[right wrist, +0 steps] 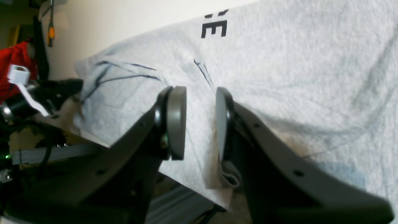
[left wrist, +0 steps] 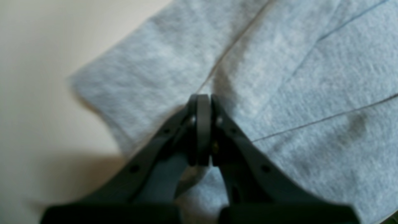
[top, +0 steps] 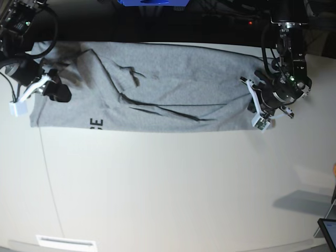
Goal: Fold the T-shirt properly
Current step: 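Tuck the shirt's end inward with the left gripper, then move both grippers to the folded edge of the shirt and grasp it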
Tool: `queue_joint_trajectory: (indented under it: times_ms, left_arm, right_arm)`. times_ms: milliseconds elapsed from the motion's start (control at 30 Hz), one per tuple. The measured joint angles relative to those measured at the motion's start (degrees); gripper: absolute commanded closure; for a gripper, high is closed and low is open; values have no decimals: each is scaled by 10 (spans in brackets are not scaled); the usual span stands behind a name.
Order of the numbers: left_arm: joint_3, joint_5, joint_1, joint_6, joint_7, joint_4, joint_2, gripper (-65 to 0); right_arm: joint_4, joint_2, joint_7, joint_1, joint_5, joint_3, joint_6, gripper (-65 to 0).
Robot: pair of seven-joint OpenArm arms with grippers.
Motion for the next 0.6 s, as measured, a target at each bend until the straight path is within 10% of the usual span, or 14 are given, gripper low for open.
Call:
queue_joint_trajectory:
  times_ms: [600]
  left_arm:
    - [-41,-5,131,-30,-55,122,-19,-52]
  right_arm:
    - [49,23,8,-9,5,-52,-2,-192]
